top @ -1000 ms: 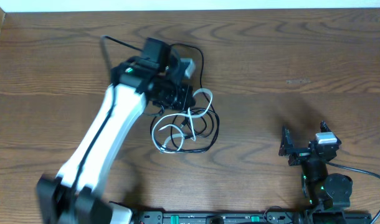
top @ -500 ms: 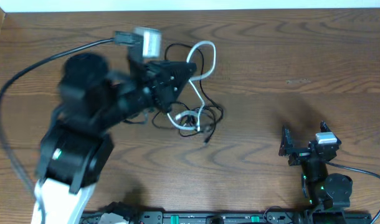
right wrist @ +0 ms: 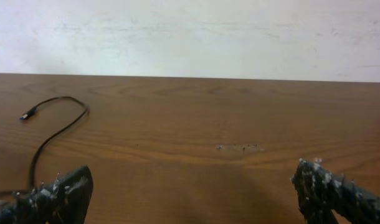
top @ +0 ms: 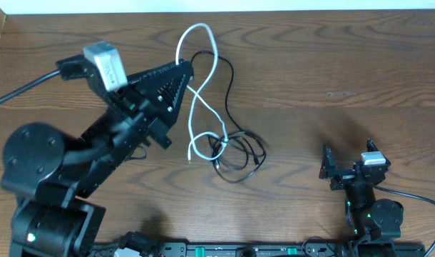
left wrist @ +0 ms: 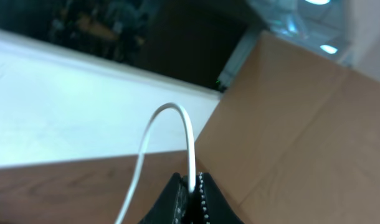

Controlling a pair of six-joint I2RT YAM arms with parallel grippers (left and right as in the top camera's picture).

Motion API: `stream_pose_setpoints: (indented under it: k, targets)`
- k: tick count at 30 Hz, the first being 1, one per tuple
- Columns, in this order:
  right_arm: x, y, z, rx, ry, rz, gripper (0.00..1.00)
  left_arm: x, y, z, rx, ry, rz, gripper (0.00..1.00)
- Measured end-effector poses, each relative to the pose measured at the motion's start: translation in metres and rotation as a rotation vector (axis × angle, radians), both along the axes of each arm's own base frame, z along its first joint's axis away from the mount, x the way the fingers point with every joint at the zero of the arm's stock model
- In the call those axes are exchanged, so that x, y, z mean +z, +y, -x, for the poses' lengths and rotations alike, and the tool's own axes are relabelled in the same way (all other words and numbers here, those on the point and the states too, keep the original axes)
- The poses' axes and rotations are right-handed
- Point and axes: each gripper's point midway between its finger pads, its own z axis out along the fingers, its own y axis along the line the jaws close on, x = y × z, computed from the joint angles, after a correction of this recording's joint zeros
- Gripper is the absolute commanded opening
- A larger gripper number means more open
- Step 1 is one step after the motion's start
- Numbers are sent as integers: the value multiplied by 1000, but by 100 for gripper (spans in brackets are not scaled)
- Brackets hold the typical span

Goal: Untangle cables
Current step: 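Lift the white cable high and pull it up-left from the bundle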

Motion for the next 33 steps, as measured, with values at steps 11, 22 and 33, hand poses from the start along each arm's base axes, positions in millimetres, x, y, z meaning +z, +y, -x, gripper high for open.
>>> stream_pose_setpoints:
  k: [11, 22, 33]
  targets:
    - [0, 0, 0, 0, 0, 0, 99, -16, 0, -60, 115, 116, 86, 7]
    - [0, 0, 0, 0, 0, 0, 99, -15, -9, -60, 52, 181, 163, 8]
    - [0, 0, 0, 0, 0, 0, 99, -113, -4, -106, 197, 606, 172, 7]
